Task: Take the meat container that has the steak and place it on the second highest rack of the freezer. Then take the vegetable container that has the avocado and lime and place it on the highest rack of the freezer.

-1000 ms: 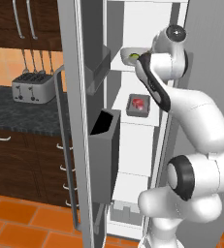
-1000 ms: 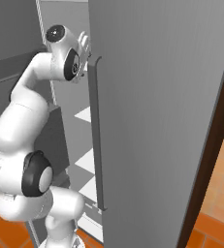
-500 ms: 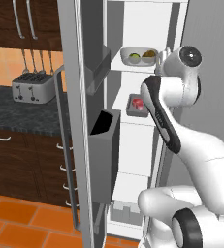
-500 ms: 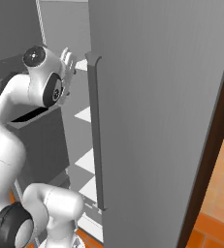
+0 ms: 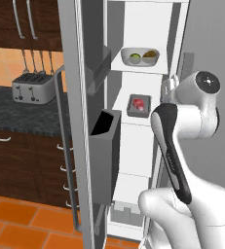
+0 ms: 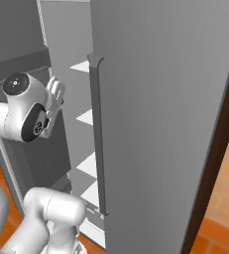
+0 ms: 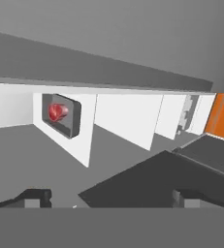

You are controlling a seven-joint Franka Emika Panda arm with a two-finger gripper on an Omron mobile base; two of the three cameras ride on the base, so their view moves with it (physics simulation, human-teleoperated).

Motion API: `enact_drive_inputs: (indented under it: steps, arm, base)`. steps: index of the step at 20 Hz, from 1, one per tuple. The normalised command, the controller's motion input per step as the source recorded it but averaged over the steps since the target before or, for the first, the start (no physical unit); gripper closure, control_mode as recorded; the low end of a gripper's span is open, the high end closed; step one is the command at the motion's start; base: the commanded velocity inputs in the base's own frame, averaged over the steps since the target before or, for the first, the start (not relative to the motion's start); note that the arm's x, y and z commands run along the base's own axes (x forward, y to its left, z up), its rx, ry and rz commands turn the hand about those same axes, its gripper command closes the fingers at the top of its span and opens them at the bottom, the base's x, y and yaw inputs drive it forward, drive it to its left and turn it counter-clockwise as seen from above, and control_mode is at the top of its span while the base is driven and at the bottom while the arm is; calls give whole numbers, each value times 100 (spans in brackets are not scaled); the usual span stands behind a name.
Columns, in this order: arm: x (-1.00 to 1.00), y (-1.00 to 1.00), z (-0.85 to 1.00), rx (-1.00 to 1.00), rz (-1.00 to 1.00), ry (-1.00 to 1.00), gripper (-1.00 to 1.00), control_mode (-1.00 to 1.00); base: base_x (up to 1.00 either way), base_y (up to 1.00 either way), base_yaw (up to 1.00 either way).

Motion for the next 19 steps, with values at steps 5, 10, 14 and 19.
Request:
enact_drive_inputs:
  steps: [5,10,14,19]
  arm:
    - [-100,4,0,0,6,21,-100,-100]
    - [-84,13,13,0,3,15,-100,-100]
    - [-27,1,20,0,2,3,-100,-100]
    - [-4,0,6,0,3,0,-100,-100]
  base:
    - [0,0,0]
    - [0,0,0]
    - [0,0,0]
    - [0,0,0]
